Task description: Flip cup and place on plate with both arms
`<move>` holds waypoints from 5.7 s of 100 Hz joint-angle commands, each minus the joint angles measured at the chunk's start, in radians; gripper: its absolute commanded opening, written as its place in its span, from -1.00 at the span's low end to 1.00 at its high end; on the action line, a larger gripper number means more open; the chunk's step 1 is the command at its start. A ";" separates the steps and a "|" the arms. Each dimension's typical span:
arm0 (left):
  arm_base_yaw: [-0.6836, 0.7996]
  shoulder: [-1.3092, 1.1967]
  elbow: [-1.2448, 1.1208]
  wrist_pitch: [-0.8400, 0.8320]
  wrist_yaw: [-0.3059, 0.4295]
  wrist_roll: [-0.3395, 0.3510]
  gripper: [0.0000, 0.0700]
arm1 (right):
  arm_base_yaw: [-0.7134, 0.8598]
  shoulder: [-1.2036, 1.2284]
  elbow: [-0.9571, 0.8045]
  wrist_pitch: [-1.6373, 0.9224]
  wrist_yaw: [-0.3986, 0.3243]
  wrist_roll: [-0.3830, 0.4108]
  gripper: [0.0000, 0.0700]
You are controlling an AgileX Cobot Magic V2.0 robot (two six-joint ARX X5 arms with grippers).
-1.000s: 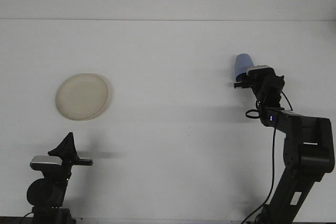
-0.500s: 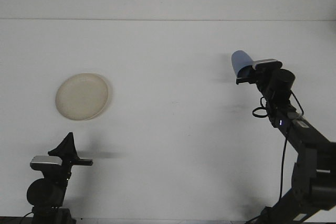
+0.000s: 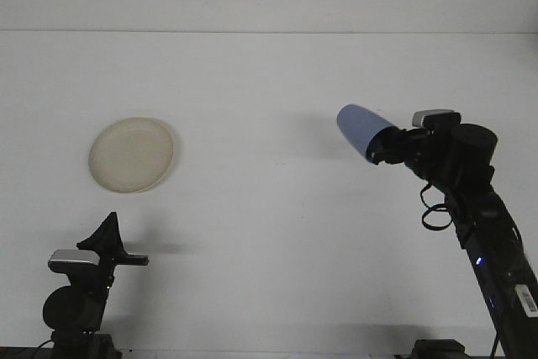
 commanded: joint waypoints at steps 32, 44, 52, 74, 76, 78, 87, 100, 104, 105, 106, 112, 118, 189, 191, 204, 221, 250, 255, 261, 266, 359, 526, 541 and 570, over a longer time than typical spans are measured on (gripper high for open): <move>-0.002 -0.002 -0.019 0.015 -0.003 -0.014 -0.96 | 0.405 0.115 0.249 -0.700 0.185 -0.266 -1.00; -0.002 -0.002 -0.019 0.013 -0.003 -0.014 -0.96 | 0.539 0.201 0.319 -0.805 0.262 -0.273 -1.00; -0.002 -0.002 -0.019 0.013 -0.003 -0.034 -0.96 | 0.616 0.261 0.353 -0.840 0.310 -0.281 -1.00; -0.002 -0.002 -0.019 0.010 -0.003 -0.157 -0.96 | 0.765 0.426 0.415 -0.867 0.443 -0.284 -1.00; -0.002 -0.002 -0.019 0.010 -0.003 -0.171 -0.96 | 0.777 0.443 0.420 -0.870 0.456 -0.285 -1.00; -0.002 -0.002 -0.019 0.010 -0.003 -0.185 -0.96 | 0.785 0.455 0.424 -0.872 0.467 -0.286 -1.00; -0.002 -0.002 -0.019 0.010 -0.003 -0.240 -0.96 | 0.817 0.510 0.443 -0.885 0.495 -0.289 -1.00; -0.002 -0.002 -0.019 0.010 -0.003 -0.292 -0.96 | 0.836 0.556 0.457 -0.885 0.495 -0.299 -1.00; -0.002 -0.002 -0.019 0.010 -0.003 -0.294 -0.96 | 0.838 0.566 0.457 -0.887 0.494 -0.311 -1.00; -0.002 -0.002 -0.019 0.010 -0.003 -0.294 -0.96 | 0.838 0.569 0.457 -0.887 0.494 -0.313 -1.00; -0.002 -0.002 -0.019 0.010 -0.003 -0.294 -0.96 | 0.838 0.570 0.457 -0.887 0.494 -0.314 -1.00; -0.002 -0.002 -0.019 0.010 -0.003 -0.301 -0.96 | 0.838 0.580 0.457 -0.888 0.494 -0.318 -0.99; -0.002 -0.002 -0.019 0.010 -0.003 -0.327 -0.96 | 0.838 0.582 0.457 -0.888 0.494 -0.322 -0.77; -0.002 0.026 0.122 -0.056 0.298 -0.663 -0.96 | 0.612 0.183 0.630 -0.710 0.407 -0.280 0.15; -0.002 0.035 0.135 -0.066 0.311 -0.663 -0.96 | 0.598 0.161 0.612 -0.692 0.407 -0.280 0.14; -0.002 0.138 0.244 -0.121 0.398 -0.613 -0.96 | 0.520 -0.001 0.422 -0.535 0.409 -0.280 0.13; -0.003 0.366 0.446 -0.232 0.489 -0.400 -0.96 | 0.403 -0.254 0.066 -0.282 0.409 -0.231 0.05; -0.098 0.791 0.820 -0.476 0.657 -0.096 0.23 | 0.268 -0.533 -0.305 -0.152 0.408 -0.185 0.05; -0.129 0.849 0.872 -0.512 0.657 -0.067 0.24 | 0.257 -0.551 -0.336 -0.152 0.408 -0.185 0.05; -0.169 0.914 0.929 -0.554 0.656 -0.037 0.24 | 0.249 -0.564 -0.364 -0.154 0.407 -0.185 0.05; -0.204 0.967 0.975 -0.594 0.652 -0.015 0.24 | 0.246 -0.568 -0.379 -0.154 0.407 -0.185 0.05; -0.720 1.572 1.241 -0.753 0.312 0.080 0.36 | 0.245 -0.568 -0.393 -0.143 0.404 -0.187 0.05; 0.076 1.623 1.682 -1.127 0.125 0.126 -0.96 | 0.245 -0.568 -0.393 -0.145 0.407 -0.190 0.05; 0.139 1.672 1.675 -1.118 0.125 0.125 -0.96 | 0.245 -0.568 -0.393 -0.145 0.407 -0.190 0.05; 0.190 1.799 1.675 -1.089 0.125 0.126 -0.96 | 0.245 -0.568 -0.393 -0.147 0.407 -0.190 0.05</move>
